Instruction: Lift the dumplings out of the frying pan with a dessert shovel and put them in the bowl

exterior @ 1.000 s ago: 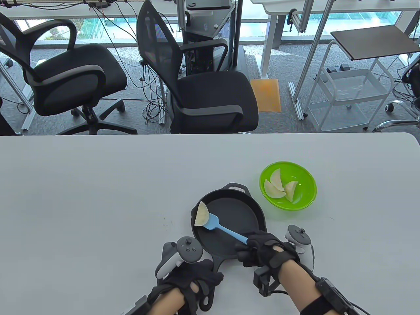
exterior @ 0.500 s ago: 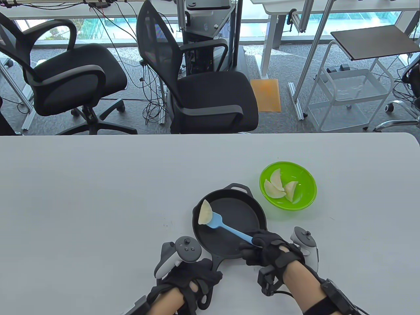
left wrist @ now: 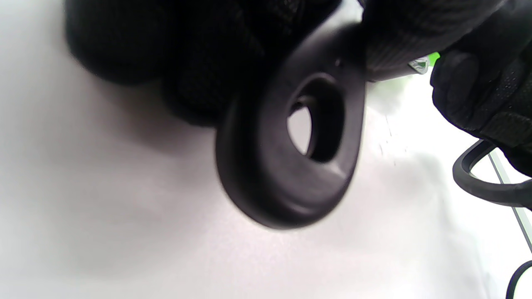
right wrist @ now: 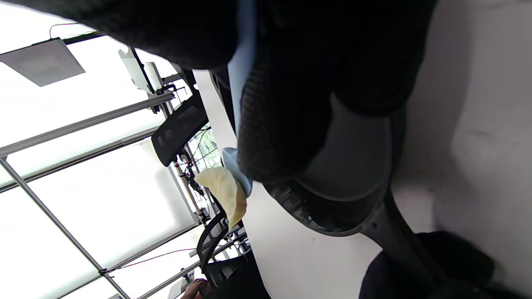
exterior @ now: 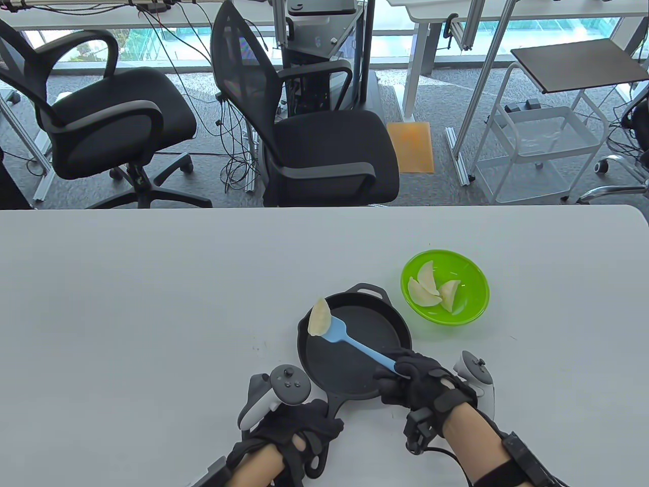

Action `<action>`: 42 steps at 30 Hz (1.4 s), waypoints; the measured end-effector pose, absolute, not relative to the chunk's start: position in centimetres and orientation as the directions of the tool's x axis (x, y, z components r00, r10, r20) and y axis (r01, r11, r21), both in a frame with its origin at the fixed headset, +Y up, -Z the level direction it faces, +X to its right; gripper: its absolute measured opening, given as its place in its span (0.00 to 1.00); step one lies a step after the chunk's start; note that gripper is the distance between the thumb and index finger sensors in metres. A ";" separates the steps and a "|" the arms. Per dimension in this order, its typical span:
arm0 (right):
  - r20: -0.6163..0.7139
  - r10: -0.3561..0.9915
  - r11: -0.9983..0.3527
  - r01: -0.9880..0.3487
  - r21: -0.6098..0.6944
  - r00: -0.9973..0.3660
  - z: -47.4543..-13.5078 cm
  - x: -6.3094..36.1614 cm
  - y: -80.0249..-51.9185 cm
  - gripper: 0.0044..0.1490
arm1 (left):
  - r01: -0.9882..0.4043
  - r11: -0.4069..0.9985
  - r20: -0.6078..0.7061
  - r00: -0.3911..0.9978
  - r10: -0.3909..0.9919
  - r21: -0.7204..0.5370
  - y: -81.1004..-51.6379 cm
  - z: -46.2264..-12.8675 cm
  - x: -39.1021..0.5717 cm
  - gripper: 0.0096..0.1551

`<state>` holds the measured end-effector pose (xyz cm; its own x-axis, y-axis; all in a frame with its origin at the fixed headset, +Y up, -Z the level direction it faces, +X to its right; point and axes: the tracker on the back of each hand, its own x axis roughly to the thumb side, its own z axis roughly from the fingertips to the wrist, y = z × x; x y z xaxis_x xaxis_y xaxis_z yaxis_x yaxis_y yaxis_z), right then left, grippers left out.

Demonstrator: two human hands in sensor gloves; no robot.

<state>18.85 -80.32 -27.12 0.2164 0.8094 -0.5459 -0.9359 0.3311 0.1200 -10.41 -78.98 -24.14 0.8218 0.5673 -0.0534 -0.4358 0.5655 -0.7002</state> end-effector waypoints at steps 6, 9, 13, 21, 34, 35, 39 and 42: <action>-0.511 0.812 0.371 -0.925 0.079 0.282 -27.2 19.7 -79.7 0.34 | -0.435 0.567 -0.053 0.823 0.566 -0.699 -79.0 -24.2 -10.4 0.37; -0.493 0.814 0.383 -0.922 0.056 0.308 -27.4 20.2 -79.5 0.34 | -0.436 0.567 -0.054 0.823 0.566 -0.699 -79.0 -24.2 -10.4 0.37; -0.469 0.811 0.404 -0.915 0.016 0.350 -27.5 20.8 -79.2 0.34 | -0.437 0.566 -0.055 0.822 0.566 -0.699 -79.0 -24.2 -10.4 0.37; -0.415 0.804 0.430 -0.899 -0.089 0.426 -27.7 22.5 -79.1 0.34 | -0.438 0.564 -0.057 0.822 0.567 -0.700 -79.0 -24.2 -10.4 0.37; -0.323 0.792 0.426 -0.847 -0.318 0.519 -27.6 25.4 -79.5 0.34 | -0.438 0.564 -0.057 0.822 0.567 -0.699 -79.0 -24.2 -10.4 0.37; -0.318 0.791 0.420 -0.842 -0.337 0.522 -27.6 25.6 -79.5 0.34 | -0.438 0.564 -0.057 0.822 0.567 -0.699 -79.0 -24.2 -10.4 0.37; -0.300 0.786 0.413 -0.820 -0.396 0.541 -27.5 26.2 -79.8 0.34 | -0.438 0.564 -0.057 0.822 0.567 -0.699 -79.0 -24.2 -10.4 0.37; -0.291 0.789 0.398 -0.811 -0.429 0.541 -27.5 26.7 -79.9 0.35 | -0.438 0.564 -0.057 0.822 0.567 -0.699 -79.0 -24.2 -10.4 0.37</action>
